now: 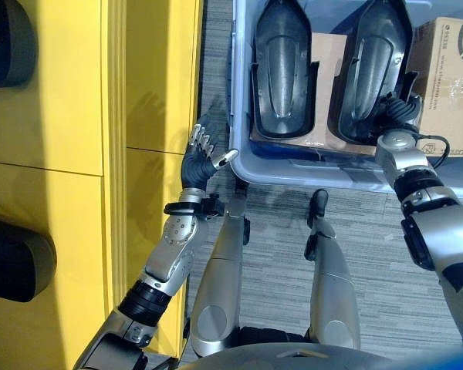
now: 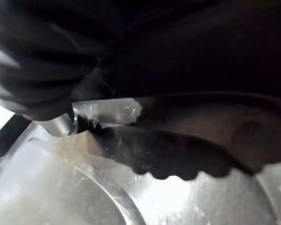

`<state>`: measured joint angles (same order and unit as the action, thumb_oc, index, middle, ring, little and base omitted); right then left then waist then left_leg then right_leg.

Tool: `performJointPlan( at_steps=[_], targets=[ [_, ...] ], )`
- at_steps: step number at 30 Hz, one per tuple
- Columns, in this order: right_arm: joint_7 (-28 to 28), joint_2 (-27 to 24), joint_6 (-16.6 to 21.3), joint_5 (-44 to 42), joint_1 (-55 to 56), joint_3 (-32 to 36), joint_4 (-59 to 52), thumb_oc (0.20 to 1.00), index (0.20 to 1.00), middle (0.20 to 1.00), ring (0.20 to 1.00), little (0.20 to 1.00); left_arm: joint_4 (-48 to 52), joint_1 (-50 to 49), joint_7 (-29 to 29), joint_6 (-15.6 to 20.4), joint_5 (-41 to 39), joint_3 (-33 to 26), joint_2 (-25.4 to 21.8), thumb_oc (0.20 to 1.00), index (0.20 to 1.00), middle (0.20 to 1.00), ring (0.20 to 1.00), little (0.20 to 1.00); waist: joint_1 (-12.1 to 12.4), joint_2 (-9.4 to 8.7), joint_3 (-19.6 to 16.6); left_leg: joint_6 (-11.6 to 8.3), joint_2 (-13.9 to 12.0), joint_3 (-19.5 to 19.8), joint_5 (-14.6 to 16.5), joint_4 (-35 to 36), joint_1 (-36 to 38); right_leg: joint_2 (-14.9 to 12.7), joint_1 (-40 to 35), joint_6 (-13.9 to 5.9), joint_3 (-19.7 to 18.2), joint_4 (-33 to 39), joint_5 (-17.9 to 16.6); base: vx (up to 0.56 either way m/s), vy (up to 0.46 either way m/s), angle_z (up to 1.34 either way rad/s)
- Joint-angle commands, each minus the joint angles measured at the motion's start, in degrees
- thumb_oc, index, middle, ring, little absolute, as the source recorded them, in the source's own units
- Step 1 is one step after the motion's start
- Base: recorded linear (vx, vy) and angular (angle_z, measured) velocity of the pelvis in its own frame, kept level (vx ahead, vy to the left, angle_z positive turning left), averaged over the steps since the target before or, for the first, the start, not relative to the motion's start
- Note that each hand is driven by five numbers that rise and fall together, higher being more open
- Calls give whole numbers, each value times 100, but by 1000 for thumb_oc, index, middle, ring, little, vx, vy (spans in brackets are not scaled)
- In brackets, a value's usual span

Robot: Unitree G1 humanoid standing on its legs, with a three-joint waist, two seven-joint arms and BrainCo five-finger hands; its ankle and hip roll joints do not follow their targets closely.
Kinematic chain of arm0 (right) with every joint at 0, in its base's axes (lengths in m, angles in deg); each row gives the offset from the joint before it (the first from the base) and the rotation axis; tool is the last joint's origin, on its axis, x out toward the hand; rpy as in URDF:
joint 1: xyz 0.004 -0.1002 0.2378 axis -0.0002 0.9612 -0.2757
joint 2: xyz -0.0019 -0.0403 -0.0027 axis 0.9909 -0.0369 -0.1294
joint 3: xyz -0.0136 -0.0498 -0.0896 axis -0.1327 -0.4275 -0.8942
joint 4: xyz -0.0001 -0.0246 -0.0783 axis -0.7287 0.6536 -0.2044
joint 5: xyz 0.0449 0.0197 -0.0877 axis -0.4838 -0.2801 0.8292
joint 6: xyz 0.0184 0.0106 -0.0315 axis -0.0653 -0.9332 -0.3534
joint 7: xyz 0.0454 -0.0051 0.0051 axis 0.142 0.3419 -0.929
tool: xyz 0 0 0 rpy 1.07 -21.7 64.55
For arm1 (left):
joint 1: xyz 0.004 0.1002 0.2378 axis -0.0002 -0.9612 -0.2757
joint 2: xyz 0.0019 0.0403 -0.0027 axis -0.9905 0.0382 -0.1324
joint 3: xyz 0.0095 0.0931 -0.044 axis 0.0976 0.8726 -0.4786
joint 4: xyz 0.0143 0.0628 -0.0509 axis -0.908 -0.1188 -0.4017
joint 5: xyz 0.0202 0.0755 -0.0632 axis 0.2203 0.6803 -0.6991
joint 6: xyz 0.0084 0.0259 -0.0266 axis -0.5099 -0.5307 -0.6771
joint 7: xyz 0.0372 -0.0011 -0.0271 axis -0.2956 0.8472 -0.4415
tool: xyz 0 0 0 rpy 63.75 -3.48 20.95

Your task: Move parts from the plastic box to the shelf.

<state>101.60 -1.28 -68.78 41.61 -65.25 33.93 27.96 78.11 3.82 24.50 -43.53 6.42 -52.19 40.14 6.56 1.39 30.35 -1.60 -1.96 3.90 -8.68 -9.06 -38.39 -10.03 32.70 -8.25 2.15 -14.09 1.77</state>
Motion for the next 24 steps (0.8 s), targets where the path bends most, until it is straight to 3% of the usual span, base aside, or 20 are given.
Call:
performJointPlan(
  at_steps=[1,11,16,24],
  targets=[
    [153,44,300,-96,319,35,-626,200,200,200,200,200,344,-162,31,252,-34,-177,-64,1000,1000,1000,1000,1000,21,-111,-55,-92,99,149,921,-511,167,71,-384,115,195,628,-191,0,0,0],
    [247,177,581,299,1299,539,-2736,200,200,200,200,200,339,-279,144,138,-23,-328,-62,1000,1000,1000,1000,1000,-80,-158,-83,-114,28,212,786,-136,926,48,-1071,128,261,779,-196,1,-10,1],
    [-74,379,758,610,2501,884,-4383,200,200,200,200,200,396,-681,332,-20,68,-632,-97,1000,1000,1000,1000,1000,-190,-241,-505,-162,-165,313,620,269,1408,90,-1480,132,347,995,-178,57,-70,6],
    [-846,757,904,591,4098,1109,-5823,200,200,200,200,200,414,-1340,614,-211,124,-1047,-82,1000,1000,1000,1000,1000,-348,-383,-1024,-220,-384,355,545,566,2000,158,-1984,153,426,1071,-31,67,-57,2]
  ],
)
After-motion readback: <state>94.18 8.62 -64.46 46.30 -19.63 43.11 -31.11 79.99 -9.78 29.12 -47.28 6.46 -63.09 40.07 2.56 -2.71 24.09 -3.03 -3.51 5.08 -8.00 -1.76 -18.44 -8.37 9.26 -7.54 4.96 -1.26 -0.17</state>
